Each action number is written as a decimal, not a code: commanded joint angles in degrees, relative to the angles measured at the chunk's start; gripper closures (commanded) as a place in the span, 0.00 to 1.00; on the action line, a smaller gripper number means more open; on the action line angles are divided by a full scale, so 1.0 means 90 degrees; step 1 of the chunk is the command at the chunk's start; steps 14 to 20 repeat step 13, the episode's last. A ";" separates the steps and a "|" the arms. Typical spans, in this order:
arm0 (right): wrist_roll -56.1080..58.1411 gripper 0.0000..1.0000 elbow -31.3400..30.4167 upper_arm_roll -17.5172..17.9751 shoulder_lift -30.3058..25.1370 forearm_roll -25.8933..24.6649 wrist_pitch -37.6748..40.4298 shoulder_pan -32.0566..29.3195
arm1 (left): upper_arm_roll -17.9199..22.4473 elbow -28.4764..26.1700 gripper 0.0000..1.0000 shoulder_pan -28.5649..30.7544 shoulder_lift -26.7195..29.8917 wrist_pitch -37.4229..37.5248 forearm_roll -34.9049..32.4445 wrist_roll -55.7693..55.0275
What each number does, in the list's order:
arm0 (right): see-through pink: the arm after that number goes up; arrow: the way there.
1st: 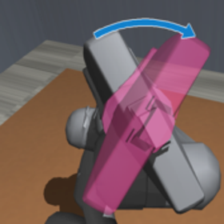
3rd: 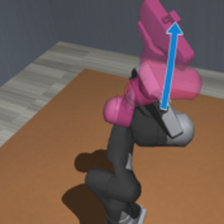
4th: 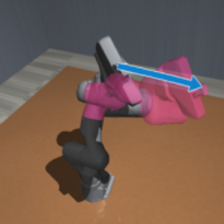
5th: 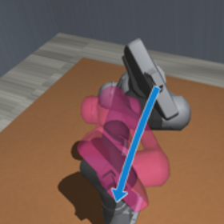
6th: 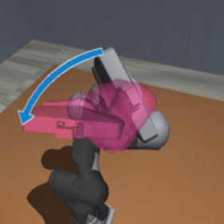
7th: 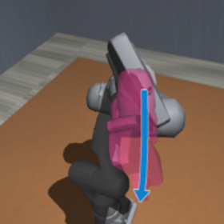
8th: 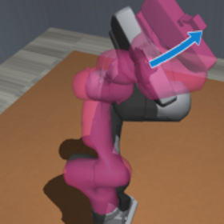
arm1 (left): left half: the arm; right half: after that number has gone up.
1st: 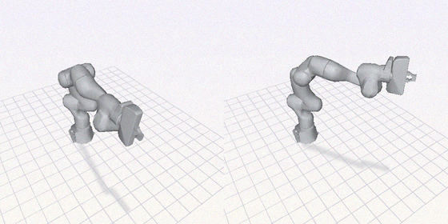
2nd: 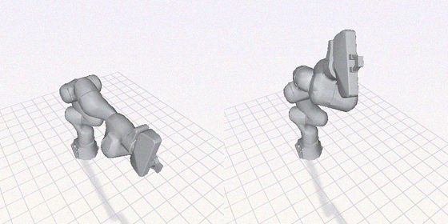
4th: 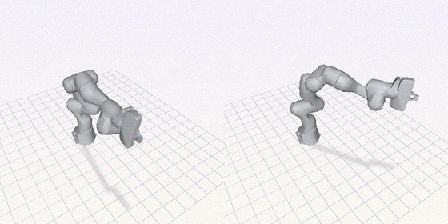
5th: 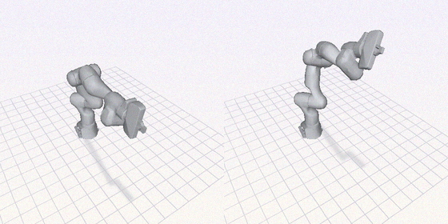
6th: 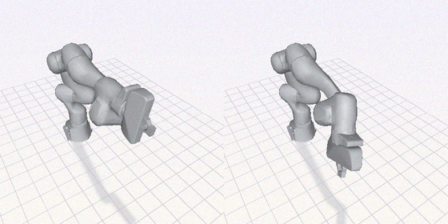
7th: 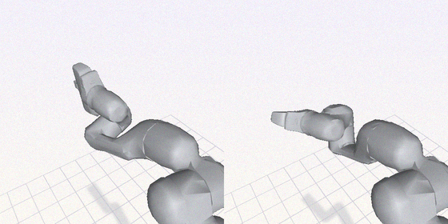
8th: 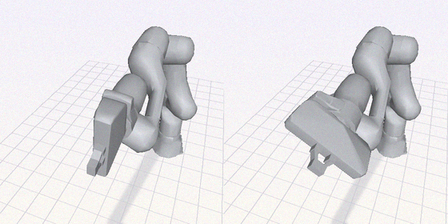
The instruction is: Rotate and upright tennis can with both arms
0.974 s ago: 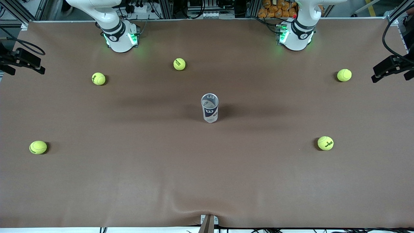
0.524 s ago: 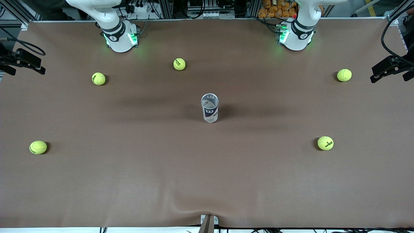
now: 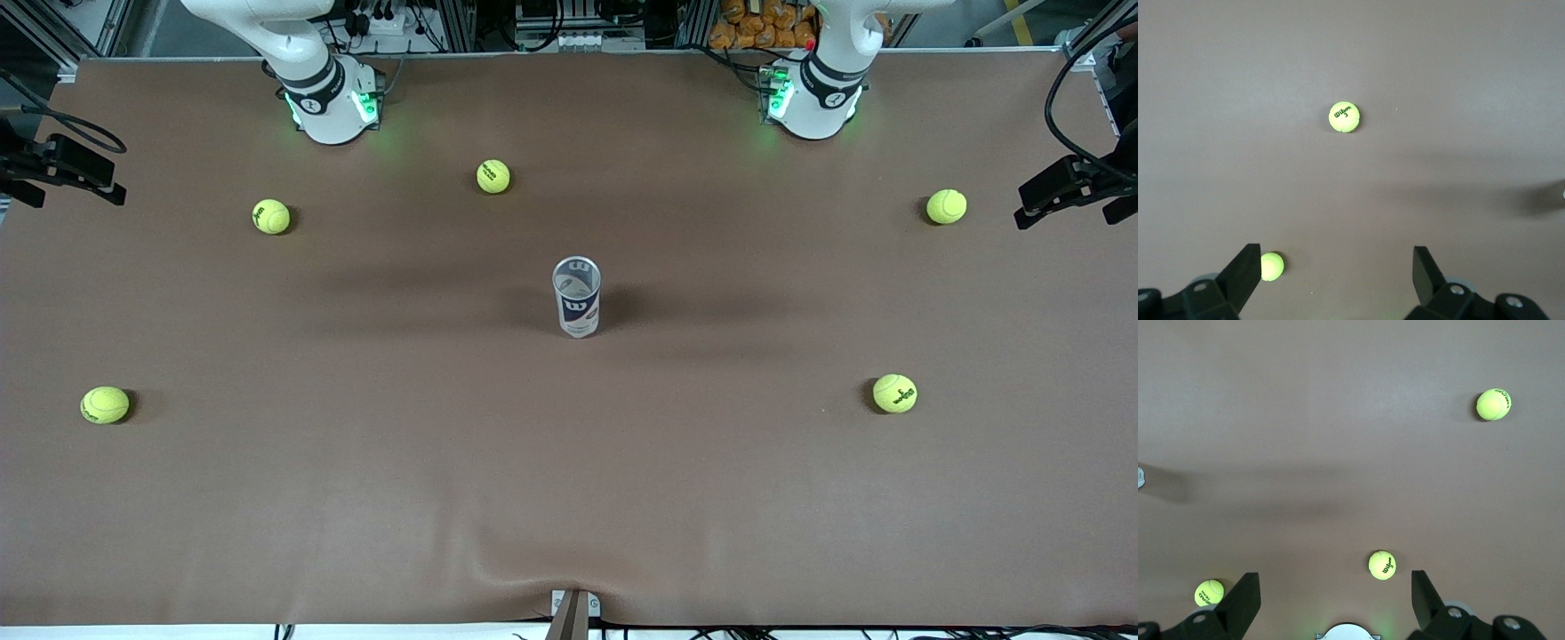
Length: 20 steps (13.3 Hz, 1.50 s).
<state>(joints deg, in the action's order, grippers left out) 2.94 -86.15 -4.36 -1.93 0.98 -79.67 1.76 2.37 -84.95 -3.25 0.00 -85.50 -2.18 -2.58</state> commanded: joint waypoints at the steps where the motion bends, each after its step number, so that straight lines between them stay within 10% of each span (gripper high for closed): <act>1: 0.0006 0.00 -0.0115 0.0055 -0.0107 -0.0089 -0.0064 -0.0049 | 0.0030 -0.0053 0.00 -0.0020 0.0039 -0.0060 0.0105 -0.0046; 20: 0.0006 0.00 -0.0105 0.0055 -0.0088 -0.0070 -0.0064 -0.0030 | 0.0030 -0.0043 0.00 -0.0020 -0.0029 0.0096 0.0359 0.0072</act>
